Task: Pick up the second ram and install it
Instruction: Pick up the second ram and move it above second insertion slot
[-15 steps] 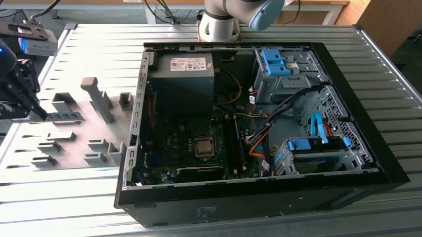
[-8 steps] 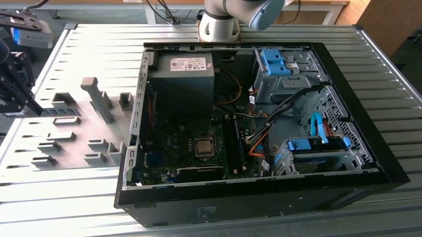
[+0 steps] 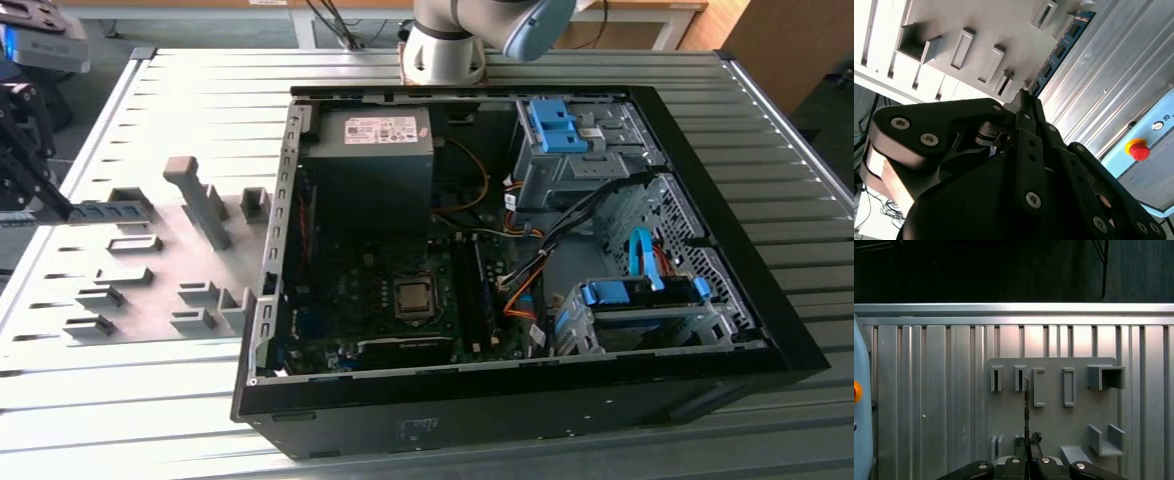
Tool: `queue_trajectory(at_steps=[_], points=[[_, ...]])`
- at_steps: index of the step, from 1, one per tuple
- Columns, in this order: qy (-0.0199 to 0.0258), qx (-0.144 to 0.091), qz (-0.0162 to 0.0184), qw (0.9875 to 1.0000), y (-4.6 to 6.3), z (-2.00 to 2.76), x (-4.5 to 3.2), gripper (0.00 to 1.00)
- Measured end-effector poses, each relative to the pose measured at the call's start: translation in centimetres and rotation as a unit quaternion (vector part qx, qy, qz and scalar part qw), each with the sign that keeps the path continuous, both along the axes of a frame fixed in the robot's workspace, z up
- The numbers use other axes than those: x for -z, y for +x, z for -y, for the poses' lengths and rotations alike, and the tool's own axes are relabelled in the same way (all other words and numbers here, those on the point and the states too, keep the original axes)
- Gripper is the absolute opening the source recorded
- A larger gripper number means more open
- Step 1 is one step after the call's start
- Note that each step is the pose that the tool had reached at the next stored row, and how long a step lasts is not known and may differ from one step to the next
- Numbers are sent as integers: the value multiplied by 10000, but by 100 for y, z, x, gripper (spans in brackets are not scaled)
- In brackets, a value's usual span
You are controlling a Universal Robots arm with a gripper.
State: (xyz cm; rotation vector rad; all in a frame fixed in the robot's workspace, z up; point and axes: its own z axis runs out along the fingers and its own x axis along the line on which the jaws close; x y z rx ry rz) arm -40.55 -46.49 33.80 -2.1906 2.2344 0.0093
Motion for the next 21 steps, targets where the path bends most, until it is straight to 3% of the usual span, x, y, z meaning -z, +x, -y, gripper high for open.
queue_trajectory(at_steps=[21], points=[[0,0,0,10000,0,0,-535,14]])
